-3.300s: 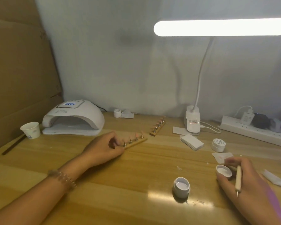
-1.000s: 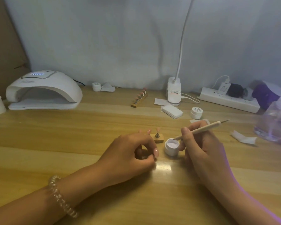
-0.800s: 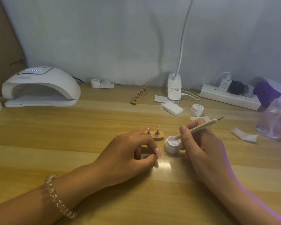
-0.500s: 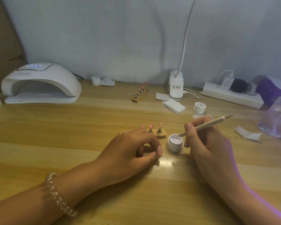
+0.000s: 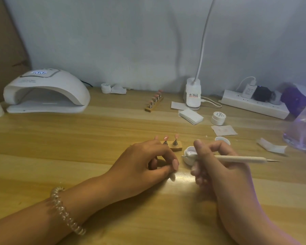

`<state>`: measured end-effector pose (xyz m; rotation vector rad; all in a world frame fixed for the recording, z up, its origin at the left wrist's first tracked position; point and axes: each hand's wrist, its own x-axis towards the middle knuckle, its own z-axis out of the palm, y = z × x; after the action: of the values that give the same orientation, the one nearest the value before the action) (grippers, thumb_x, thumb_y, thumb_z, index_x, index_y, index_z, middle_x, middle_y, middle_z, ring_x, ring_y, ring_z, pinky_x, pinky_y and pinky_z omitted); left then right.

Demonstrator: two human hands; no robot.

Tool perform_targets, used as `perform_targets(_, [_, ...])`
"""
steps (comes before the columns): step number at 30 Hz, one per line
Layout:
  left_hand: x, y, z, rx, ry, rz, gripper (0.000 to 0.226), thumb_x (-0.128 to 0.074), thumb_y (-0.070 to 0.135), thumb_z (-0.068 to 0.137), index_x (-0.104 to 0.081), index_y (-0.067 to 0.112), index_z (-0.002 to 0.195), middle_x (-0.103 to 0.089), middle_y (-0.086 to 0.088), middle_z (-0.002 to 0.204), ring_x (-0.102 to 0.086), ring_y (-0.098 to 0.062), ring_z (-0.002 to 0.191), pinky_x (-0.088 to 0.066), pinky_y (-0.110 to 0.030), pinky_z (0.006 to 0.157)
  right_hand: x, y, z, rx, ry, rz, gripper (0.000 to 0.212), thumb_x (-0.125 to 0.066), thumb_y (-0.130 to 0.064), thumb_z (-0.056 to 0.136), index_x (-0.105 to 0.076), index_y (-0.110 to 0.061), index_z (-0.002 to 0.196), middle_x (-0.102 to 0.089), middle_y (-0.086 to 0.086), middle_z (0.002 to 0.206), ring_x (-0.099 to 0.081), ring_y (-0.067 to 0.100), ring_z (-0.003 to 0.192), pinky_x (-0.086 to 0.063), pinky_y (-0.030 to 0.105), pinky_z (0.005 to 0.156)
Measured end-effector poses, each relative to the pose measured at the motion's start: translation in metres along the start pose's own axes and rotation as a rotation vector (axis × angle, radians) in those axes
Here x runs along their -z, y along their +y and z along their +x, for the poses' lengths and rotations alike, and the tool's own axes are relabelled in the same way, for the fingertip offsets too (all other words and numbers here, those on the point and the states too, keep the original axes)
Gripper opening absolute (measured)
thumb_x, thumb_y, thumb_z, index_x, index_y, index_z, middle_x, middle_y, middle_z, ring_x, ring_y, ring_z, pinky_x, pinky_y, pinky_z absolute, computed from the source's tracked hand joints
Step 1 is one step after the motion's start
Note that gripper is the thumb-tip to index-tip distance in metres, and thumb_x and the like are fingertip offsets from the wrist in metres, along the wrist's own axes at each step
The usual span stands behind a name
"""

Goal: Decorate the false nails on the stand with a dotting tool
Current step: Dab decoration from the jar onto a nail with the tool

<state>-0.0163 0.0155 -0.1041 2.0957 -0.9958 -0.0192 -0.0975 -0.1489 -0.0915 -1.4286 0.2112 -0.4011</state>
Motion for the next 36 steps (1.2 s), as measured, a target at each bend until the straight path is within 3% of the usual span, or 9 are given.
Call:
perform_targets(4, [-0.0013,-0.0021,0.0012,-0.012,0.011,-0.01,0.012,-0.074,0.017,0.084,-0.071,0.028,0.084,-0.067,0.013,0.087,-0.051,-0.016,0.062,-0.036,-0.015,0.062,0.002,-0.0009,0.0044,-0.019,0.012,0.001,0.024,-0.071,-0.024,0.085,-0.053,-0.013,0.073,-0.067,0.009,0.059,-0.056,0.013,0.043,-0.045,0.02,0.041])
perform_targets(9, [-0.0031,-0.0028,0.0023,-0.014,0.007,-0.011,0.009,-0.074,0.02,0.085,-0.071,0.028,0.085,-0.068,0.014,0.088,-0.053,-0.015,0.061,-0.041,-0.014,0.067,0.0002,0.0006,0.0075,-0.045,-0.03,-0.035,0.031,-0.062,-0.005,0.088,-0.043,-0.013,0.065,-0.06,0.014,0.049,-0.047,0.012,0.038,-0.037,0.017,0.037])
perform_targets(12, [-0.0036,-0.0033,0.002,-0.012,0.002,-0.011,0.01,-0.074,0.018,0.086,-0.071,0.028,0.085,-0.068,0.014,0.088,-0.052,-0.014,0.061,-0.04,-0.018,0.064,0.0002,0.0011,0.0072,-0.035,-0.009,-0.061,0.037,-0.06,-0.005,0.083,-0.043,-0.022,0.054,-0.059,0.013,0.047,-0.046,0.011,0.037,-0.034,0.015,0.036])
perform_targets(17, [-0.0041,-0.006,0.0019,-0.018,0.008,-0.009,0.008,-0.074,0.022,0.086,-0.072,0.03,0.087,-0.067,0.011,0.088,-0.053,-0.016,0.06,-0.044,-0.026,0.062,0.0002,0.0034,0.0073,-0.041,-0.049,-0.161,0.035,-0.062,-0.006,0.081,-0.044,-0.021,0.056,-0.061,0.013,0.049,-0.048,0.012,0.039,-0.035,0.016,0.037])
perform_targets(22, [-0.0057,-0.0087,0.0016,-0.03,0.022,0.008,0.008,-0.075,0.024,0.086,-0.071,0.031,0.086,-0.065,0.011,0.084,-0.053,-0.015,0.06,-0.051,-0.035,0.078,-0.0012,0.0044,0.0075,-0.041,-0.06,-0.172,0.031,-0.062,-0.007,0.08,-0.042,-0.017,0.06,-0.063,0.014,0.051,-0.051,0.013,0.041,-0.038,0.017,0.04])
perform_targets(26, [-0.0056,-0.0082,0.0017,-0.037,0.02,0.011,0.006,-0.074,0.025,0.086,-0.071,0.03,0.086,-0.066,0.01,0.085,-0.053,-0.016,0.06,-0.043,-0.021,0.069,-0.0013,0.0046,0.0075,-0.039,-0.061,-0.186,0.025,-0.063,-0.007,0.08,-0.043,-0.011,0.066,-0.064,0.015,0.053,-0.053,0.013,0.042,-0.041,0.019,0.041])
perform_targets(30, [-0.0065,-0.008,0.0012,-0.035,0.027,0.014,0.002,-0.073,0.029,0.086,-0.071,0.029,0.086,-0.066,0.005,0.079,-0.054,-0.017,0.059,-0.05,-0.032,0.081,-0.0007,0.0038,0.0072,-0.037,-0.05,-0.199,0.028,-0.063,-0.007,0.081,-0.043,-0.013,0.063,-0.065,0.016,0.054,-0.053,0.014,0.042,-0.041,0.022,0.041])
perform_targets(32, [-0.0063,-0.0075,0.0006,-0.042,0.027,0.0,0.001,-0.071,0.029,0.085,-0.071,0.029,0.085,-0.067,0.004,0.081,-0.054,-0.018,0.06,-0.048,-0.028,0.08,-0.0003,0.0042,0.007,-0.036,-0.049,-0.205,0.028,-0.064,-0.007,0.08,-0.043,-0.014,0.062,-0.065,0.016,0.054,-0.053,0.014,0.042,-0.041,0.023,0.042])
perform_targets(36, [-0.0057,-0.0067,0.0011,-0.046,0.022,-0.006,0.007,-0.074,0.023,0.086,-0.071,0.029,0.086,-0.068,0.009,0.086,-0.054,-0.017,0.061,-0.05,-0.04,0.077,-0.0011,0.0043,0.0067,-0.039,-0.048,-0.186,0.029,-0.063,-0.009,0.08,-0.043,-0.016,0.06,-0.065,0.016,0.055,-0.054,0.014,0.043,-0.042,0.022,0.042])
